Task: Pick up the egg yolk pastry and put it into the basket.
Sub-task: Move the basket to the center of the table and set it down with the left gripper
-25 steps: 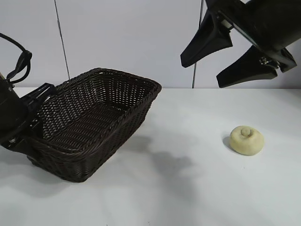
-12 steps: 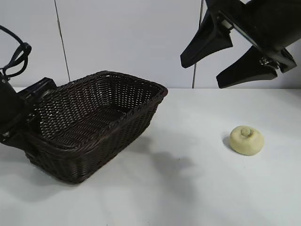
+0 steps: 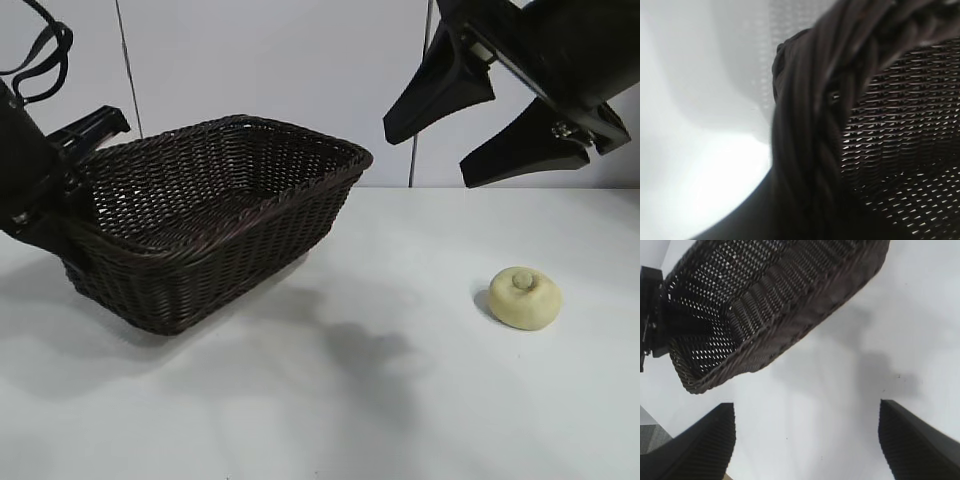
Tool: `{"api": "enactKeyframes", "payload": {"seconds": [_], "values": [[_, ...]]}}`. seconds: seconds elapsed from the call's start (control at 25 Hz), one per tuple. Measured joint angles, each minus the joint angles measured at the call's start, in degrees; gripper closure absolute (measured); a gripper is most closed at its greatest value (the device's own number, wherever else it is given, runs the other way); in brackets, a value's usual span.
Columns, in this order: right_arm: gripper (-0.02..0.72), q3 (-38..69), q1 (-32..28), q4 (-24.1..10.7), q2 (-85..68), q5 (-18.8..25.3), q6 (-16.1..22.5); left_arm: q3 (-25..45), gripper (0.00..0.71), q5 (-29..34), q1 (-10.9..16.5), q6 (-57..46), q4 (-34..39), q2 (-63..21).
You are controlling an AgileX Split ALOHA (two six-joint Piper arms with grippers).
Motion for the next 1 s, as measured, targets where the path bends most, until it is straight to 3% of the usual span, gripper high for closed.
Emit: {"api": "enactKeyframes", "payload": {"seconds": [0.64,1.0], "values": [[0.136,0.0,0.0,0.0,0.0,0.0,0.0,-0.7,0.61,1.5,0.0,19.0,-1.2,0.1],[0.136,0.0,0.0,0.0,0.0,0.0,0.0,-14.0,0.61,11.8,0.0,39.6,-6.9,9.0]]}}
